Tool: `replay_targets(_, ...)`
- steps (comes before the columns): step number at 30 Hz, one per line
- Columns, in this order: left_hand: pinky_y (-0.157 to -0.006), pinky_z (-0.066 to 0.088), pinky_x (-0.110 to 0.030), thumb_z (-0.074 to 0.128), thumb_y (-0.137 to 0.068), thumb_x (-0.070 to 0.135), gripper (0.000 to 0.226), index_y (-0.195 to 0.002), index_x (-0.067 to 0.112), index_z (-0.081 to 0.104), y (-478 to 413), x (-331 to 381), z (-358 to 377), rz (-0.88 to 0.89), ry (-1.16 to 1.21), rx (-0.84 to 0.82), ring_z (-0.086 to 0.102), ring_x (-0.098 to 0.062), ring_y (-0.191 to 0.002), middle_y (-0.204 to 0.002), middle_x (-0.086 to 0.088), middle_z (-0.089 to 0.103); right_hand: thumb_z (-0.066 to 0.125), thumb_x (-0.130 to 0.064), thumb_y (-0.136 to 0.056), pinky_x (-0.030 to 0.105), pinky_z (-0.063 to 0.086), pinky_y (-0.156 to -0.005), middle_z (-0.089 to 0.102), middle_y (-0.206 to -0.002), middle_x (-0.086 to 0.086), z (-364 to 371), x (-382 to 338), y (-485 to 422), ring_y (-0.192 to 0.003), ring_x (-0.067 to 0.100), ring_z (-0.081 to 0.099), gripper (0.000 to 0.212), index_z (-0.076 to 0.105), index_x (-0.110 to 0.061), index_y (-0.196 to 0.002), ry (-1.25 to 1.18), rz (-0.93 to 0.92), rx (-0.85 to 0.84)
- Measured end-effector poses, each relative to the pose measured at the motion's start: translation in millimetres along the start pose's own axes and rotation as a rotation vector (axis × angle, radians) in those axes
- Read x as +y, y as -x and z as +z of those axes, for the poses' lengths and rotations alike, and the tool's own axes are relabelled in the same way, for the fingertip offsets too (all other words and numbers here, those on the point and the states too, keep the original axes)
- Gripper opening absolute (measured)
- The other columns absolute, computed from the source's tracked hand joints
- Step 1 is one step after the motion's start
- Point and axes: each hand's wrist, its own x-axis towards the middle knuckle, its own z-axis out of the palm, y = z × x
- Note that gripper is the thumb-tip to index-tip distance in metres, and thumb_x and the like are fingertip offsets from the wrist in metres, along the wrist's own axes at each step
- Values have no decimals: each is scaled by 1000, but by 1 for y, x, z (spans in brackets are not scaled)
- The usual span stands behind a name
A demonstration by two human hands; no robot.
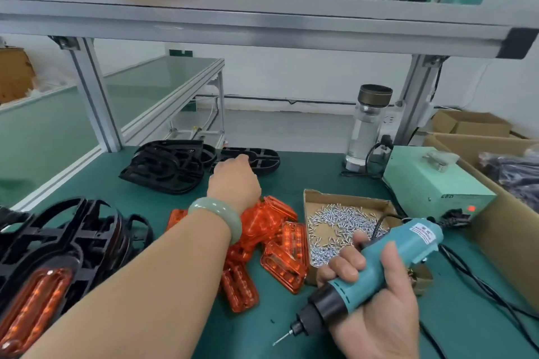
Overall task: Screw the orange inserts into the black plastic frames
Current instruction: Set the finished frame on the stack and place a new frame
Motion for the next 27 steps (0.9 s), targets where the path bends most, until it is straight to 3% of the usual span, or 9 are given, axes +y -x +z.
replay_targets(6,-103,37,-43,45,-93,16,47,-138,10,34,-32,-6,13,-14,-106,-89,33,-32,-130,-137,-10,45,99,-34,-15,29,46,-41,42,-55,-3,2,3,-6,-37,10,42,78,66,-14,-83,-20,-8,49)
replay_targets(11,-113,17,-49,38,-95,12,63,-150,22,10,-44,-14,25,-81,-143,-293,-3,-31,-145,-158,3,8,98,-33,-10,30,45,-38,41,-53,-1,3,3,-8,-35,11,42,80,66,-13,-81,-26,-10,62)
replay_targets(14,-113,16,-49,39,-91,11,65,-149,25,14,-48,-19,26,-77,-226,-307,11,-32,-143,-155,-1,19,98,-33,-9,31,44,-38,41,-53,-1,3,3,-9,-35,12,42,83,65,-12,-82,-25,-17,62)
replay_targets(18,-107,26,-44,50,-89,15,54,-140,31,38,-45,-16,22,-9,-372,-231,32,-34,-129,-137,-9,42,98,-34,-10,31,45,-38,41,-53,0,2,4,-9,-35,12,42,85,64,-12,-85,-18,-20,55)
replay_targets(22,-98,43,-38,54,-87,6,37,-123,15,58,-42,-20,20,52,-339,-165,52,-31,-115,-120,-9,60,99,-33,-12,31,45,-39,42,-53,-1,1,2,-9,-36,12,42,82,65,-12,-84,-24,-22,53)
replay_targets(27,-99,43,-32,57,-90,10,34,-123,15,61,-29,-21,10,118,-232,-151,55,-25,-116,-124,-6,61,99,-32,-14,30,47,-42,43,-55,-1,-1,0,-11,-38,11,43,79,66,-13,-82,-22,-28,57)
